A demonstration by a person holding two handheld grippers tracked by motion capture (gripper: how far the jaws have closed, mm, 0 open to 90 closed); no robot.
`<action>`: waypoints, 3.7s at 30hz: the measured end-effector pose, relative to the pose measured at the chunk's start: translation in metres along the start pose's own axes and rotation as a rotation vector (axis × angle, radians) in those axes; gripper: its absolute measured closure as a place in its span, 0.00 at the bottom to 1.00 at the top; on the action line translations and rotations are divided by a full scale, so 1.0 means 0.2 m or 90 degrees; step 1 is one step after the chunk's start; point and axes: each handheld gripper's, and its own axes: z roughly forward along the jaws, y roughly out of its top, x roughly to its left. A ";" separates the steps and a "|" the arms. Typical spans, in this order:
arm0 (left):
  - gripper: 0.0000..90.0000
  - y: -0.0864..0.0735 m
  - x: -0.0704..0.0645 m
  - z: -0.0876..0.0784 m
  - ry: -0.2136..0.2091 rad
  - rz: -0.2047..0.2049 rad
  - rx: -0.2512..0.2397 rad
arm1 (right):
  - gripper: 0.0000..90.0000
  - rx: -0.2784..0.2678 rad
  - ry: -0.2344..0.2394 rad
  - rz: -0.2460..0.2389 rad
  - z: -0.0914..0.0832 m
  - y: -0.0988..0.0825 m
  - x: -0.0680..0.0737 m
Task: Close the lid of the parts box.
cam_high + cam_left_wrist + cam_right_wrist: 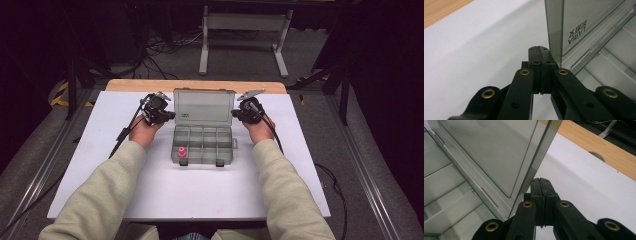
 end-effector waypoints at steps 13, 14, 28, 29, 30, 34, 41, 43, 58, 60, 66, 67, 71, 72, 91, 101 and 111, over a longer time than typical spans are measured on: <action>0.99 0.00 -0.03 -0.04 -0.003 0.009 -0.001 | 1.00 -0.005 0.015 -0.009 -0.06 0.00 0.03; 0.99 0.00 -0.03 -0.04 -0.004 0.010 0.000 | 1.00 -0.005 0.016 -0.009 -0.06 0.00 0.03; 0.99 -0.02 -0.05 -0.07 -0.011 0.017 0.002 | 1.00 -0.010 0.033 -0.015 -0.10 -0.02 0.06; 0.99 -0.02 -0.05 -0.07 -0.011 0.017 0.002 | 1.00 -0.010 0.033 -0.015 -0.10 -0.02 0.06; 0.99 -0.02 -0.05 -0.07 -0.012 0.017 0.003 | 1.00 -0.010 0.033 -0.015 -0.10 -0.02 0.06; 0.99 -0.03 -0.05 -0.08 -0.016 0.018 0.005 | 1.00 -0.011 0.039 -0.015 -0.10 -0.03 0.06; 0.99 -0.04 -0.06 -0.08 -0.023 0.022 0.009 | 1.00 -0.008 0.052 -0.018 -0.12 -0.05 0.08; 0.99 -0.04 -0.06 -0.09 -0.026 0.024 0.011 | 1.00 -0.009 0.054 -0.019 -0.13 -0.05 0.08; 0.99 -0.07 -0.06 -0.12 -0.036 0.026 0.015 | 1.00 0.001 0.076 -0.026 -0.18 -0.06 0.11; 0.99 -0.08 -0.07 -0.14 -0.040 0.025 0.010 | 1.00 0.000 0.080 -0.029 -0.19 -0.05 0.13; 0.99 -0.08 -0.10 -0.18 -0.053 0.039 0.009 | 1.00 -0.006 0.096 -0.032 -0.23 -0.05 0.16; 0.99 -0.08 -0.11 -0.18 -0.056 0.040 0.009 | 1.00 -0.006 0.097 -0.034 -0.24 -0.05 0.16; 0.99 -0.08 -0.13 -0.22 -0.072 0.051 0.008 | 1.00 -0.001 0.110 -0.042 -0.27 -0.05 0.19; 0.99 -0.08 -0.14 -0.22 -0.074 0.054 0.009 | 1.00 0.001 0.113 -0.045 -0.27 -0.05 0.20; 0.98 -0.10 -0.26 -0.29 -0.140 0.102 0.049 | 1.00 0.049 0.171 -0.080 -0.33 -0.09 0.33; 0.98 -0.12 -0.27 -0.28 -0.159 0.116 0.082 | 1.00 0.074 0.186 -0.089 -0.32 -0.09 0.37; 0.98 -0.12 -0.29 -0.27 -0.170 0.129 0.103 | 1.00 0.099 0.195 -0.096 -0.30 -0.10 0.38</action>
